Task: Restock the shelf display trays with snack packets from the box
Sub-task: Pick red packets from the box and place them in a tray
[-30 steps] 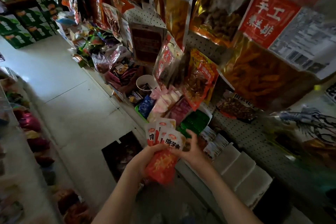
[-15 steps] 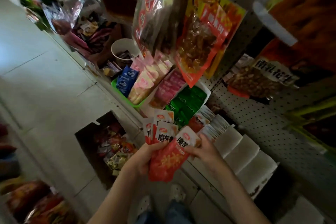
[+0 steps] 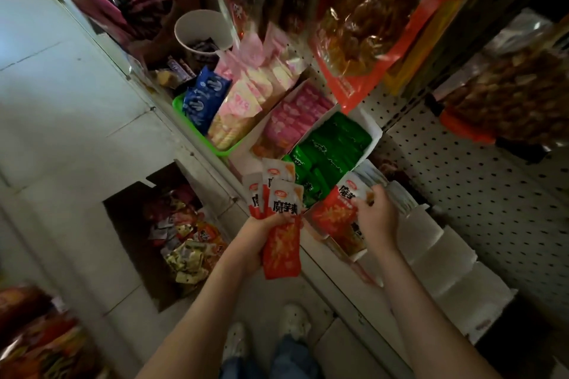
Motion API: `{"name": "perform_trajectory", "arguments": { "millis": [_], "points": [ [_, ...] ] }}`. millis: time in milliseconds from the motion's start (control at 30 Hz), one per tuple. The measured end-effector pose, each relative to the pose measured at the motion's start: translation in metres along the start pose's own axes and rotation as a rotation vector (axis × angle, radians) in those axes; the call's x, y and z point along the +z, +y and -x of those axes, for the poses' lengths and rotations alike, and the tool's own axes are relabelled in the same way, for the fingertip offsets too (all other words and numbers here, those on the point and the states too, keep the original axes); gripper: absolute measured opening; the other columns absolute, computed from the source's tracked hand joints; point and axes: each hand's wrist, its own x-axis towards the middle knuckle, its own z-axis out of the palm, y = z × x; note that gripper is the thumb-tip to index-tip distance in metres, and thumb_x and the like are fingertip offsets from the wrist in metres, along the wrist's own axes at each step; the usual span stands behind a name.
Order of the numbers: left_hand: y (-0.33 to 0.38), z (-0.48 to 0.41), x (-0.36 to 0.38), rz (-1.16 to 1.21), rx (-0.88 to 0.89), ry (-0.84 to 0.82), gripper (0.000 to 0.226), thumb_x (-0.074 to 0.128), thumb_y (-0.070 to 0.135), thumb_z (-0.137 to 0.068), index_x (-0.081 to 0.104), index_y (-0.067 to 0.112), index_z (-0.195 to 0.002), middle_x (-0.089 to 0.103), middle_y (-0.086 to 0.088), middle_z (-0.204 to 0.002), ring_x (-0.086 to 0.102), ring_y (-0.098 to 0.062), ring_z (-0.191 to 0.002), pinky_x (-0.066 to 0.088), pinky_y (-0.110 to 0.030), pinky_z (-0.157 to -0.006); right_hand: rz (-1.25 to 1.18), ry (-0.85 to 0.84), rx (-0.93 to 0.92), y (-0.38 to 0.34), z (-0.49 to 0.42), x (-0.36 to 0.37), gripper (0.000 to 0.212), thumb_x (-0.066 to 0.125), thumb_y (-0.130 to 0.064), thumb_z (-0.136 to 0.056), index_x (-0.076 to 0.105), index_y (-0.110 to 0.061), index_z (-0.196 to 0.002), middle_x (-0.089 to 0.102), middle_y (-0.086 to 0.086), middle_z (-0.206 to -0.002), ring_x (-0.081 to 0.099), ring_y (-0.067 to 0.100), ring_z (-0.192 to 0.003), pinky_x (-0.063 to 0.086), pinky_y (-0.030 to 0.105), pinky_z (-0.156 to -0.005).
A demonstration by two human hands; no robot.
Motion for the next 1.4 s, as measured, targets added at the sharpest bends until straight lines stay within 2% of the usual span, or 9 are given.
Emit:
{"name": "perform_trajectory", "arguments": {
  "millis": [200, 400, 533, 733, 867, 1033, 1100, 1267, 1400],
  "points": [
    [-0.017, -0.018, -0.001, 0.063, 0.002, -0.002, 0.031, 0.064, 0.008, -0.088, 0.057, 0.012, -0.117, 0.072, -0.016, -0.106, 0.069, -0.031, -0.095, 0.053, -0.048, -0.09, 0.093, -0.04, -0.074, 0.007, -0.008, 0.004, 0.012, 0.06, -0.01, -0.092, 0.049, -0.01, -0.087, 0.055, -0.001, -0.082, 0.044, 0.007, -0.064, 0.025, 0.012, -0.047],
    [-0.024, -0.033, 0.008, 0.082, 0.014, -0.003, 0.031, 0.064, 0.01, -0.088, 0.056, 0.015, -0.118, 0.07, -0.012, -0.106, 0.067, -0.028, -0.095, 0.054, -0.041, -0.079, 0.462, 0.014, -0.105, 0.03, -0.012, 0.021, 0.017, 0.062, -0.031, -0.089, 0.061, -0.016, -0.083, 0.048, 0.002, -0.119, 0.035, 0.022, -0.114, 0.023, 0.038, -0.094],
    [-0.026, -0.04, 0.01, 0.095, 0.007, -0.032, 0.035, 0.066, 0.011, -0.086, 0.056, 0.015, -0.119, 0.072, -0.007, -0.099, 0.068, -0.026, -0.092, 0.053, -0.039, -0.076, 0.568, 0.099, -0.133, 0.032, -0.019, 0.024, 0.033, 0.05, -0.037, -0.095, 0.068, -0.01, -0.094, 0.05, 0.005, -0.121, 0.036, 0.025, -0.113, 0.024, 0.039, -0.092],
    [-0.029, -0.039, 0.007, 0.077, -0.065, -0.185, 0.055, 0.077, 0.015, -0.067, 0.058, 0.011, -0.119, 0.073, -0.01, -0.096, 0.07, -0.026, -0.088, 0.056, -0.04, -0.075, 0.525, 0.217, -0.298, 0.031, -0.018, 0.031, 0.011, 0.069, -0.02, -0.085, 0.069, -0.009, -0.087, 0.055, 0.01, -0.107, 0.043, 0.03, -0.098, 0.03, 0.04, -0.081],
    [-0.03, -0.039, 0.003, 0.018, -0.102, -0.227, 0.059, 0.077, 0.016, -0.067, 0.056, 0.012, -0.122, 0.071, -0.013, -0.106, 0.068, -0.03, -0.098, 0.055, -0.045, -0.085, 0.48, 0.219, -0.227, 0.023, -0.022, 0.025, 0.026, 0.066, -0.022, -0.087, 0.062, -0.014, -0.112, 0.047, 0.012, -0.124, 0.039, 0.031, -0.11, 0.031, 0.043, -0.091],
    [-0.028, -0.035, 0.001, -0.012, -0.135, -0.242, 0.046, 0.074, 0.016, -0.075, 0.058, 0.014, -0.118, 0.072, -0.01, -0.106, 0.068, -0.029, -0.102, 0.053, -0.044, -0.09, -0.228, -0.263, -0.286, -0.011, -0.01, 0.0, 0.051, 0.068, -0.024, -0.086, 0.045, -0.027, -0.131, 0.051, -0.006, -0.118, 0.048, 0.01, -0.109, 0.041, 0.016, -0.083],
    [-0.027, -0.035, 0.002, -0.023, -0.136, -0.263, 0.041, 0.073, 0.017, -0.078, 0.059, 0.014, -0.117, 0.072, -0.011, -0.106, 0.068, -0.029, -0.1, 0.053, -0.044, -0.091, -0.198, -0.515, -0.263, -0.017, 0.0, 0.004, 0.07, 0.072, -0.025, -0.082, 0.035, -0.034, -0.14, 0.043, -0.008, -0.129, 0.045, 0.008, -0.118, 0.046, 0.02, -0.088],
    [-0.024, -0.035, -0.007, 0.006, -0.252, -0.267, 0.058, 0.071, 0.023, -0.067, 0.055, 0.007, -0.12, 0.068, -0.017, -0.113, 0.062, -0.036, -0.111, 0.044, -0.049, -0.104, -0.258, -0.652, -0.132, -0.008, 0.003, 0.017, 0.108, 0.082, -0.032, -0.071, 0.006, -0.055, -0.143, 0.015, -0.017, -0.15, 0.027, 0.014, -0.139, 0.043, 0.046, -0.104],
    [-0.02, -0.036, -0.011, -0.036, -0.246, -0.265, 0.047, 0.076, 0.021, -0.067, 0.058, 0.01, -0.109, 0.073, -0.008, -0.09, 0.067, -0.027, -0.09, 0.051, -0.041, -0.089, -0.16, -0.608, -0.13, -0.015, 0.002, 0.021, 0.081, 0.08, -0.028, -0.074, 0.029, -0.038, -0.136, 0.031, -0.008, -0.137, 0.04, 0.01, -0.121, 0.046, 0.034, -0.093]
  ]
}}
